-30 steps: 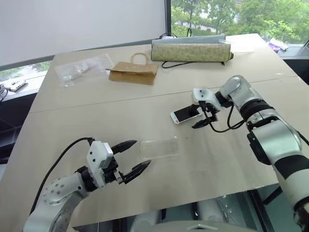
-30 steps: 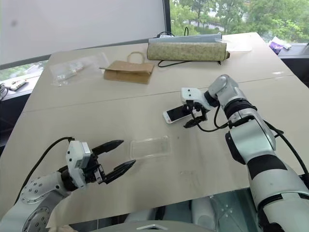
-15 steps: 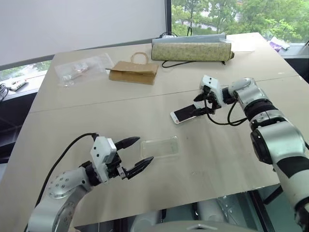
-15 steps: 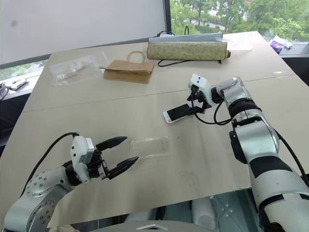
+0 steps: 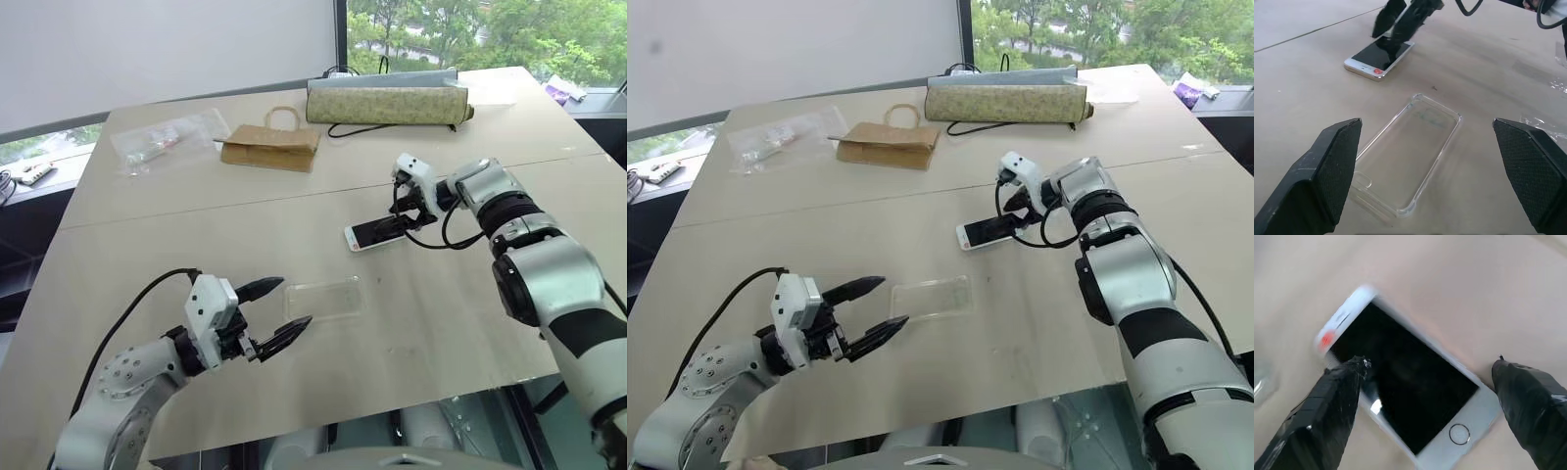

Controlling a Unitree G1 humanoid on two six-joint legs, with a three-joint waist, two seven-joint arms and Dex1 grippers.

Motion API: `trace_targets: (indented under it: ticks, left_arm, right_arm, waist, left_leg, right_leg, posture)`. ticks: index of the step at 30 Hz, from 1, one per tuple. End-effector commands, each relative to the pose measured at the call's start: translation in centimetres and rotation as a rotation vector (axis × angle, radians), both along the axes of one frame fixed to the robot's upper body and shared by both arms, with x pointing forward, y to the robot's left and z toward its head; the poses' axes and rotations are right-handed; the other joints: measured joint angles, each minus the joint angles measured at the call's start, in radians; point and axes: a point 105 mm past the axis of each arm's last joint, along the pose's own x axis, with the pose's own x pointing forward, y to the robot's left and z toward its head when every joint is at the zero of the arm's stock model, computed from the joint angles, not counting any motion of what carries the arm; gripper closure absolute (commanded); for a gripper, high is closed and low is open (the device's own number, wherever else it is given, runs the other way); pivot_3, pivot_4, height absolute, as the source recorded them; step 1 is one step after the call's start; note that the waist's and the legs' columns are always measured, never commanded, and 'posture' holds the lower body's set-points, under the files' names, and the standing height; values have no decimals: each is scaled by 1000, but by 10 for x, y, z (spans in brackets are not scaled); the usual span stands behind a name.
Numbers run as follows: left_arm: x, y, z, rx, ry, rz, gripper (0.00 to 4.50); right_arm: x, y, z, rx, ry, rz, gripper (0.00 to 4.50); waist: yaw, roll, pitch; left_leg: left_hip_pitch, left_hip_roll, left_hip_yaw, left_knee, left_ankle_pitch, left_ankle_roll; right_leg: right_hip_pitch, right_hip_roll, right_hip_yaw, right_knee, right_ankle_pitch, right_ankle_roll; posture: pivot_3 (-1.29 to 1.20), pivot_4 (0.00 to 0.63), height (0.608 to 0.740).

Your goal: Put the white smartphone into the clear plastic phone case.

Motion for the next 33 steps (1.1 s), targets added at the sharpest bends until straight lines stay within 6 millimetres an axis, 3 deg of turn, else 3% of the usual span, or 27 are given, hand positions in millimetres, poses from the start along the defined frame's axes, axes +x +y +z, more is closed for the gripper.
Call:
trace_targets:
  ticks: [1, 7, 17, 23, 24, 27, 33]
  left_arm:
    - [-2, -4, 10, -8, -45, -6, 61]
    - [2, -3, 9, -8, -45, -16, 61]
    - [9, 1, 9, 14, -41, -78, 61]
    - [10, 3, 12, 35, -61, -125, 61]
    - [10, 3, 13, 39, -65, -134, 0]
    - [11, 2, 16, 42, -83, -150, 0]
    - [14, -3, 26, -11, -129, -146, 0]
  right_arm:
    - [-17, -13, -14, -62, 71, 134, 0]
    - [-9, -10, -5, -33, -115, 172, 0]
    - [-14, 5, -26, -107, -333, 259, 0]
    - [-13, 5, -32, -145, -354, 247, 0]
    - [-12, 4, -33, -154, -354, 240, 551]
    - [-12, 3, -35, -159, -350, 232, 1590]
    - [-10, -3, -26, -130, -371, 192, 1658]
  waist:
    - [4, 0, 0]
    - [7, 0, 0]
    - [-4, -1, -1]
    - [-13, -1, -1]
    - [-13, -1, -1]
    - [-17, -1, -1]
    - [-14, -1, -1]
  left_leg:
    - [0, 0, 0, 0, 0, 0]
    - [-1, 0, -1, 0, 0, 0]
    - [4, 0, 1, 0, 0, 0]
    - [8, 1, 1, 0, 0, 0]
    - [8, 1, 1, 0, 0, 0]
    - [9, 1, 1, 0, 0, 0]
    - [16, 1, 0, -1, 0, 0]
  right_leg:
    - [0, 0, 0, 0, 0, 0]
    - [0, -1, -1, -1, 0, 0]
    - [2, 1, 1, 4, 0, -1]
    - [5, 2, 2, 4, 1, -1]
    - [5, 2, 2, 4, 1, -1]
    - [7, 2, 2, 4, 1, -2]
    - [14, 2, 1, 3, 1, -2]
  posture:
    - [0, 150, 740]
    - [0, 150, 740]
    - [0, 150, 740]
    - [0, 150, 740]
    - [0, 150, 740]
    - [0, 150, 740]
    - [0, 150, 740]
